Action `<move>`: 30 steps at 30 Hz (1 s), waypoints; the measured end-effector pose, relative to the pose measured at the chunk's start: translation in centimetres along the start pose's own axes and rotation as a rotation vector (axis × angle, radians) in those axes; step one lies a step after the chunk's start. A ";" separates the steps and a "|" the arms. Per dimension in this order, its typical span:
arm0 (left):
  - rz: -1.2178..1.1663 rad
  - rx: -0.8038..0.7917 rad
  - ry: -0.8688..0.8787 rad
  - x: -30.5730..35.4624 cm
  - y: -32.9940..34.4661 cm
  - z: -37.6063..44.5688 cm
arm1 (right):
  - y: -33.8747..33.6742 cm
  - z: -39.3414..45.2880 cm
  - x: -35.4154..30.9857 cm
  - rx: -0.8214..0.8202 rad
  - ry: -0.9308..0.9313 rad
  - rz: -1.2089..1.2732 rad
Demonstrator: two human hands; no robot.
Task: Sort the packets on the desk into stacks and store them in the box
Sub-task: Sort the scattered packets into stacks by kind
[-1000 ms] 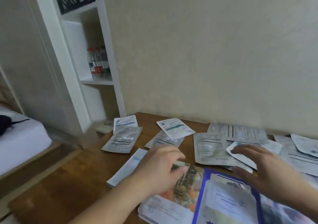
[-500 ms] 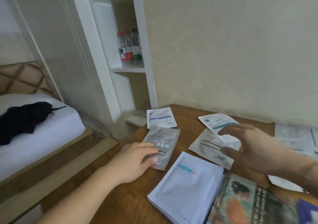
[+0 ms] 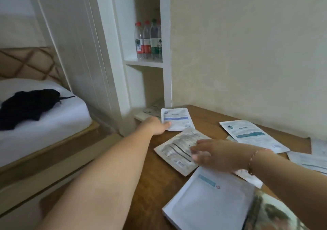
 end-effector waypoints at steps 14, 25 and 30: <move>-0.957 0.380 0.012 -0.7 -4.9 -5.4 | -4.4 -3.6 0.5 0.537 0.128 0.338; -0.246 0.631 1.121 16.9 -5.6 -32.5 | -5.6 -15.8 -0.6 0.652 -0.043 1.817; -0.050 0.589 1.512 24.2 -0.5 -43.8 | -2.0 -31.9 8.7 0.944 0.211 1.696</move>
Point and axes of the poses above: each hand's wrist, its own z-axis towards the middle knuckle, its own y-axis out of the palm, x = y × z, the point moved 8 cm from there along z, towards the middle knuckle, and after that the axes turned 1 degree about y, right-handed, at the moved point
